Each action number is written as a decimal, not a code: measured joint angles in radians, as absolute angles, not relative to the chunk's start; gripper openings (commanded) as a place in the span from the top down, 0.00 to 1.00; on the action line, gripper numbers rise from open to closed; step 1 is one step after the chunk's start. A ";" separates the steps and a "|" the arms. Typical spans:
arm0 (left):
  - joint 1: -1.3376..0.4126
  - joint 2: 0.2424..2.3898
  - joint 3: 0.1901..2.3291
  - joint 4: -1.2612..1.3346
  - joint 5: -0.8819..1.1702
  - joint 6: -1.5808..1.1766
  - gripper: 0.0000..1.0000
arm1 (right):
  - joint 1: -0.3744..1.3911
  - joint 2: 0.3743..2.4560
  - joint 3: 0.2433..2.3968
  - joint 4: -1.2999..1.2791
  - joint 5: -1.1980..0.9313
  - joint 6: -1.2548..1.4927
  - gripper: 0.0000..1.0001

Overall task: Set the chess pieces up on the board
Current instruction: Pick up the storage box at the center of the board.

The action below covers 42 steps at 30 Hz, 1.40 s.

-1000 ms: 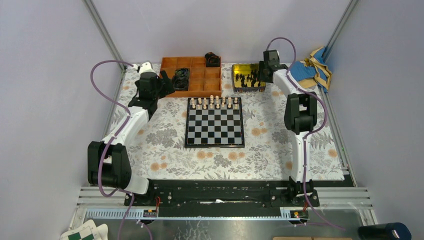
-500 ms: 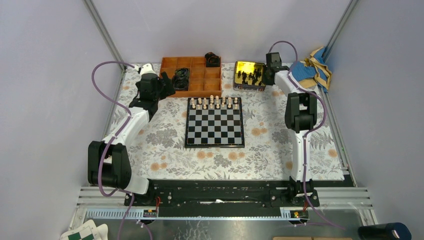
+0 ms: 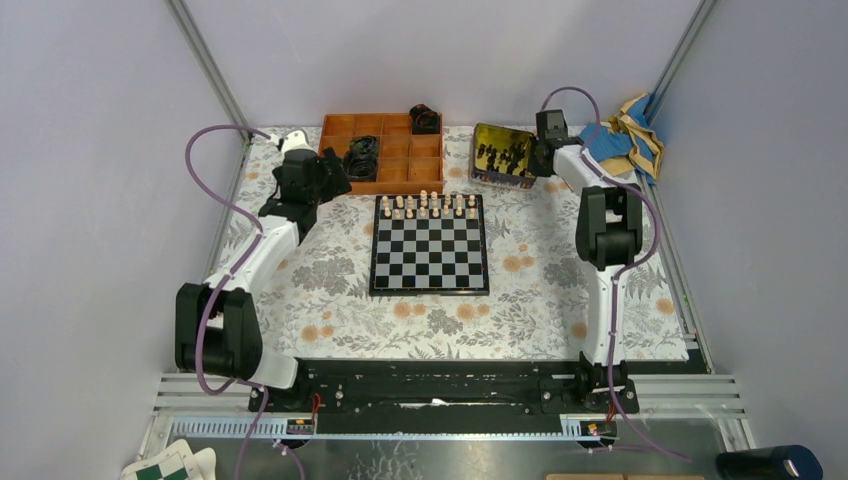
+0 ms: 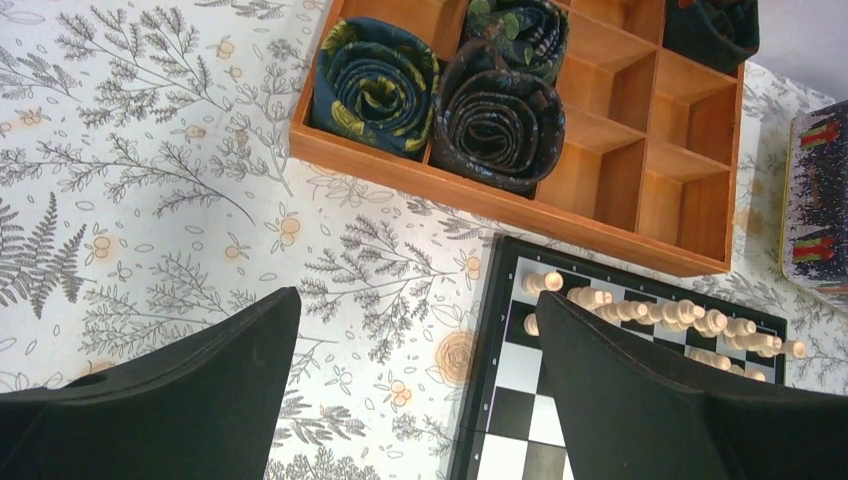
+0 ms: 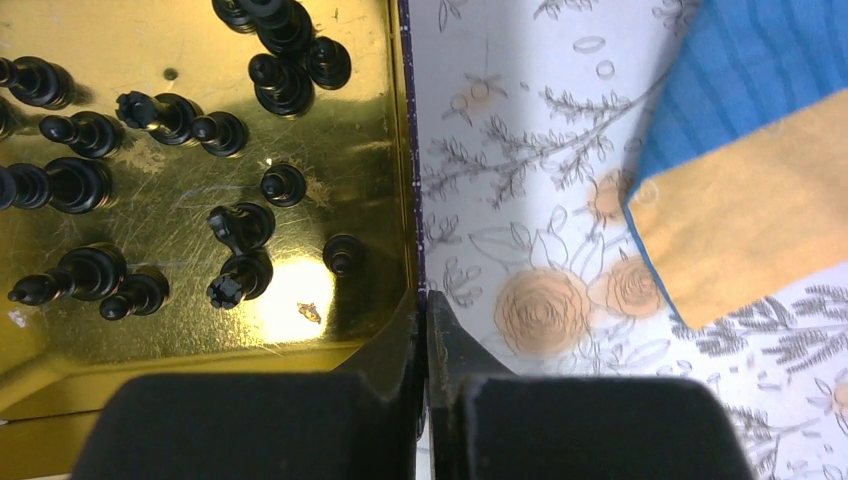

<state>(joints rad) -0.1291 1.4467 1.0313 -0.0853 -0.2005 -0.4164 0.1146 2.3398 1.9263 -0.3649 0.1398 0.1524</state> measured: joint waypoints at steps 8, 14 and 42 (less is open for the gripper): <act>-0.151 1.399 1.032 -0.169 -0.200 -0.435 0.06 | 0.115 2.174 1.757 -0.392 0.170 0.146 1.00; -0.161 1.365 1.037 -0.223 -0.190 -0.442 0.06 | 0.115 1.976 1.610 -0.414 0.202 0.146 1.00; -0.223 1.055 0.875 -0.309 -0.164 -0.560 0.07 | 0.322 1.257 0.978 -0.668 0.395 0.294 1.00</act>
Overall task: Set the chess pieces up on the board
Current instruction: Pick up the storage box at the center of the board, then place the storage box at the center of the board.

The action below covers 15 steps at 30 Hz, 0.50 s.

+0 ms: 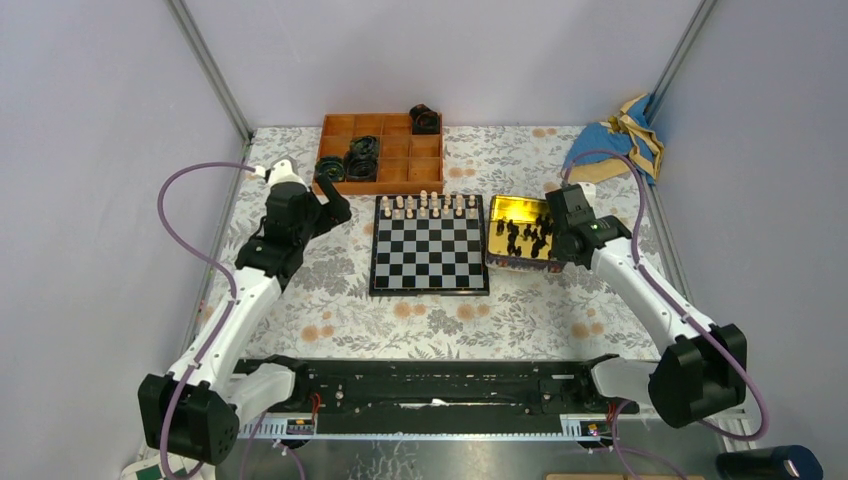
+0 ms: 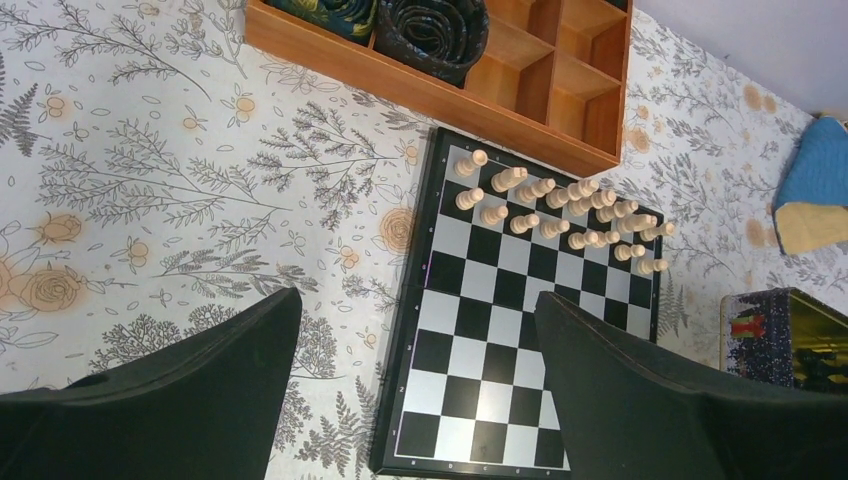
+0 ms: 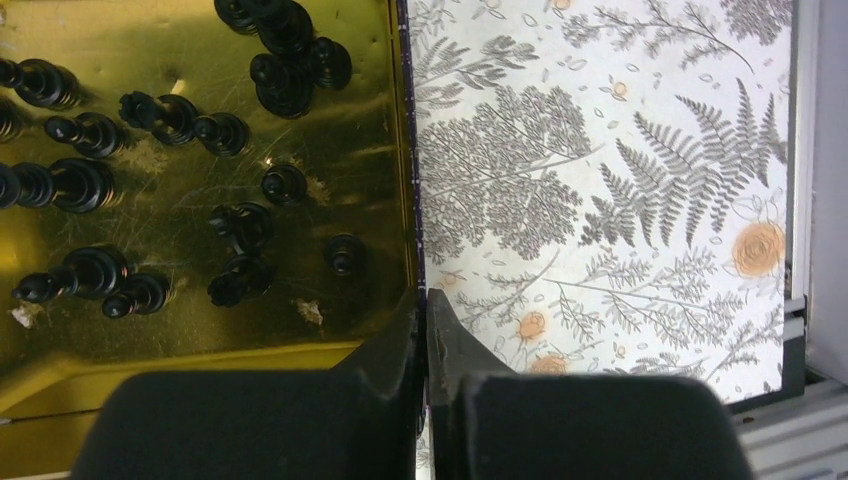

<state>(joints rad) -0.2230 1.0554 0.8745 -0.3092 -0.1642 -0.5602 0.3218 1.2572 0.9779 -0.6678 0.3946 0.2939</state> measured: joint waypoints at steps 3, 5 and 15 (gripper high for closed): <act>-0.224 1.036 0.859 -0.308 -0.164 -0.571 0.07 | 0.323 1.217 0.962 -0.690 0.429 0.314 1.00; -0.227 1.027 0.846 -0.308 -0.164 -0.576 0.07 | 0.323 1.206 0.955 -0.696 0.447 0.323 1.00; -0.251 0.998 0.780 -0.306 -0.165 -0.614 0.07 | 0.324 1.237 0.883 -0.684 0.497 0.327 1.00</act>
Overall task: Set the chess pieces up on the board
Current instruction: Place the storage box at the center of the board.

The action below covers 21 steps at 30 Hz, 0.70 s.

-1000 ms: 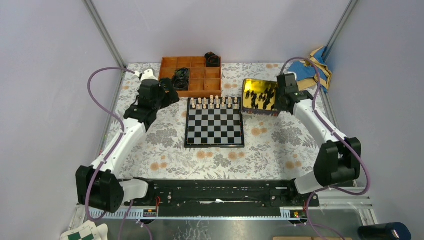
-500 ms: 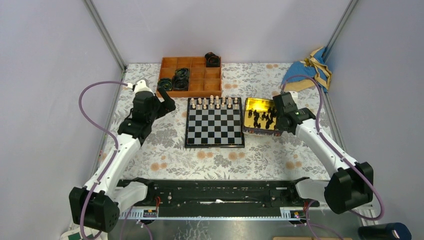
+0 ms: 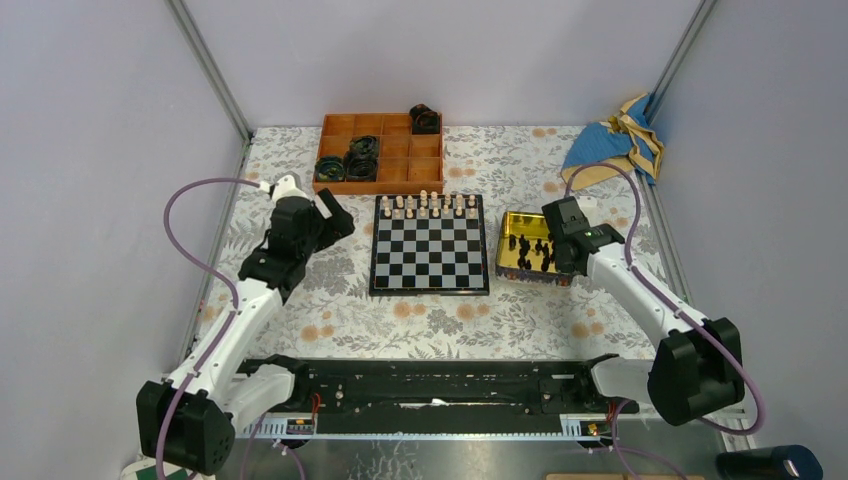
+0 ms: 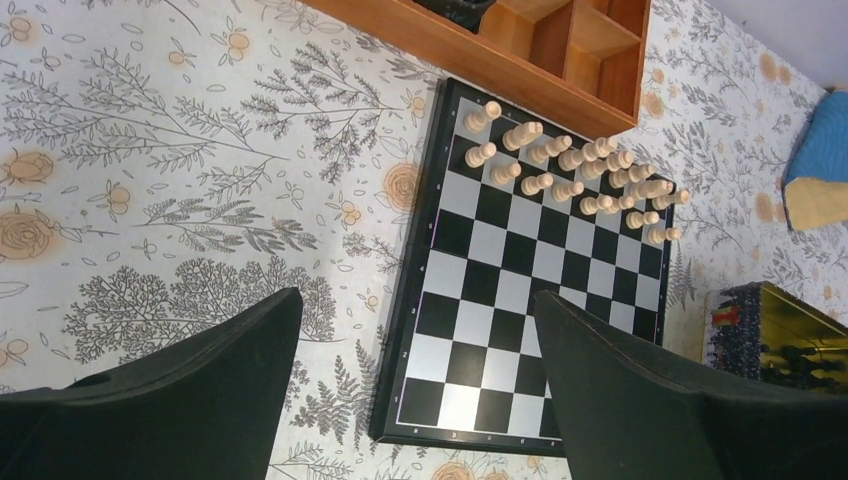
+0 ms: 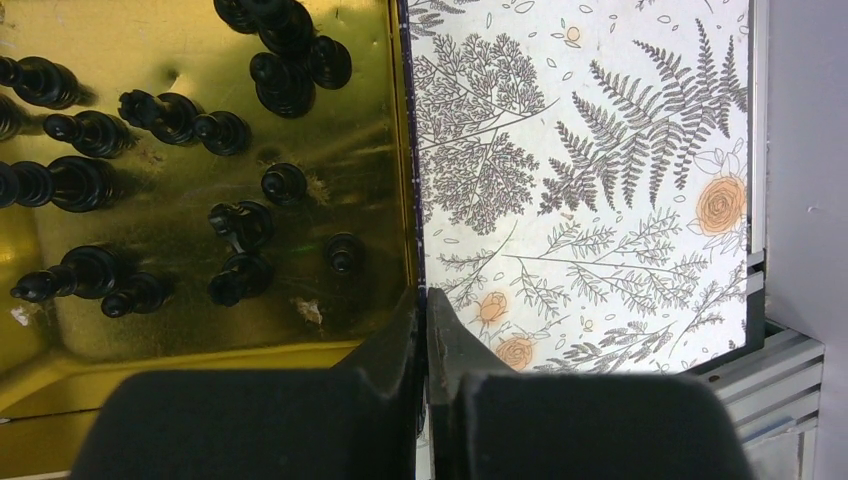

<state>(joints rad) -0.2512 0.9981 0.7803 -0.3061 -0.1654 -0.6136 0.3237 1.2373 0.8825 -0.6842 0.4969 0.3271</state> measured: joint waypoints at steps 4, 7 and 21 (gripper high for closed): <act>-0.260 0.987 0.755 -0.301 -0.170 -0.628 0.07 | 0.324 1.282 0.878 -0.655 0.513 0.313 1.00; -0.268 0.987 0.739 -0.295 -0.177 -0.641 0.07 | 0.320 1.314 0.878 -0.627 0.515 0.301 1.00; -0.327 1.031 0.727 -0.261 -0.207 -0.672 0.08 | 0.249 1.425 0.879 -0.533 0.505 0.266 0.82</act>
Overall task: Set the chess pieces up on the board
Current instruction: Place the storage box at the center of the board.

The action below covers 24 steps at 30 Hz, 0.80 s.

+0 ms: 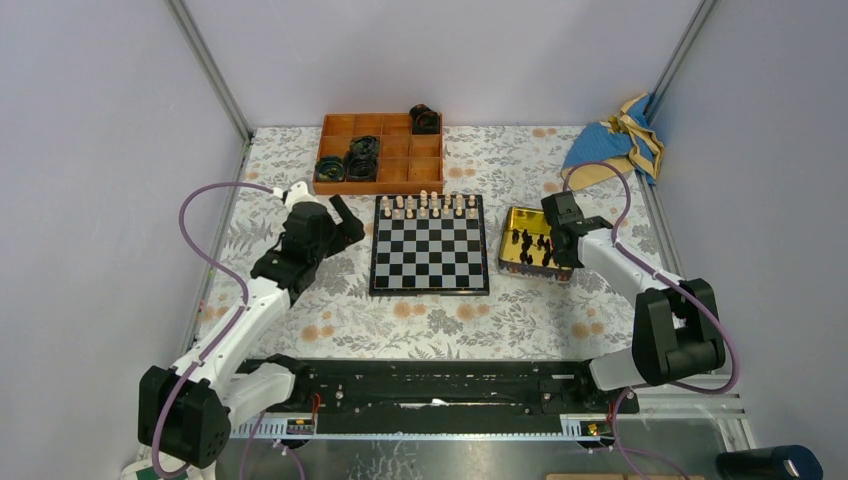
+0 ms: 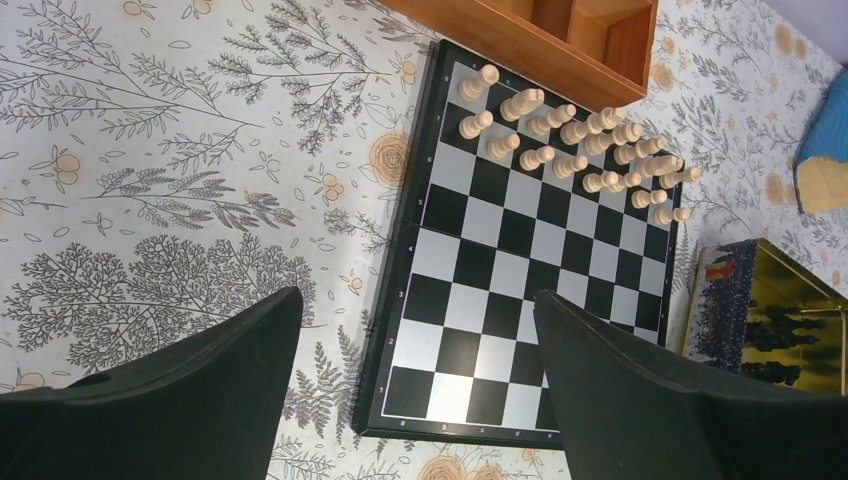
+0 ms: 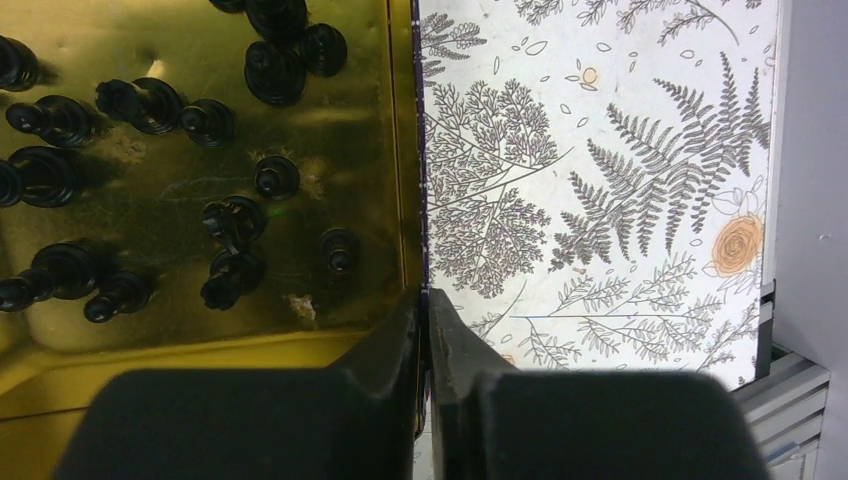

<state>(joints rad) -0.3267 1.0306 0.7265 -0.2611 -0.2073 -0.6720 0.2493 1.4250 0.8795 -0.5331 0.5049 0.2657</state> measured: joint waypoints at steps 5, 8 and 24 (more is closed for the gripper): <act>-0.341 1.034 0.727 -0.261 -0.215 -0.678 0.08 | 0.249 1.448 0.879 -0.531 0.502 0.258 0.57; -0.348 1.035 0.727 -0.261 -0.218 -0.680 0.08 | 0.249 1.448 0.881 -0.533 0.503 0.257 0.51; -0.360 1.062 0.807 -0.300 -0.229 -0.677 0.08 | 0.249 1.372 1.012 -0.592 0.413 0.260 0.43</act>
<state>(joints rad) -0.3603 1.0618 0.8070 -0.3000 -0.2287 -0.6769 0.2485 1.3716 1.0119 -0.5922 0.4129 0.2600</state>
